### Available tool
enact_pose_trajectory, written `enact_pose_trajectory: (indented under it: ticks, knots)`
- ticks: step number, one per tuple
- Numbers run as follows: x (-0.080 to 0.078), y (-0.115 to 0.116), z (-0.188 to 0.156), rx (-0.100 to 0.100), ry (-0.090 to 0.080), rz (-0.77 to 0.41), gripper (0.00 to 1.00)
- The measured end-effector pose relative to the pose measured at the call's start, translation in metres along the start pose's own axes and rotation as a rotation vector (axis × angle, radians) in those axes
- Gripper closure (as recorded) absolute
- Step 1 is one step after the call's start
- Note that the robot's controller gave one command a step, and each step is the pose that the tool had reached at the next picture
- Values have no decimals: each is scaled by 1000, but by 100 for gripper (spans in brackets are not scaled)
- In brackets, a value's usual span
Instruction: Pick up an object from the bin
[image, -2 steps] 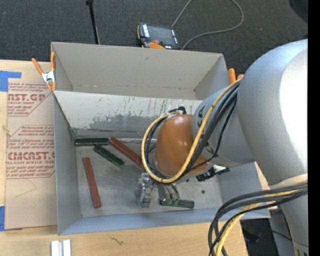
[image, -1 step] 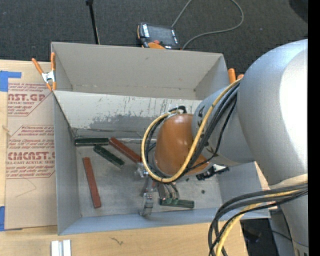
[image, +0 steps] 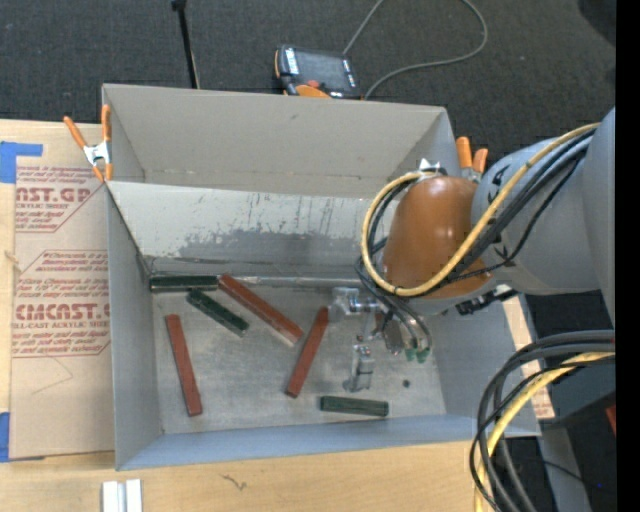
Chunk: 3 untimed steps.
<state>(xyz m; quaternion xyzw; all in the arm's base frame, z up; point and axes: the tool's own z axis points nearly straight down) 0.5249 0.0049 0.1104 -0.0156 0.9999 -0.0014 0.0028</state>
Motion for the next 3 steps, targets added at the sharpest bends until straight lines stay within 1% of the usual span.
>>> enact_pose_trajectory:
  ticks: [1,2,3]
  knots:
    - [-58,45,42,-5,3,-187,0]
    - [-58,44,41,-5,4,-185,100]
    - [-53,48,-93,-3,-5,-235,100]
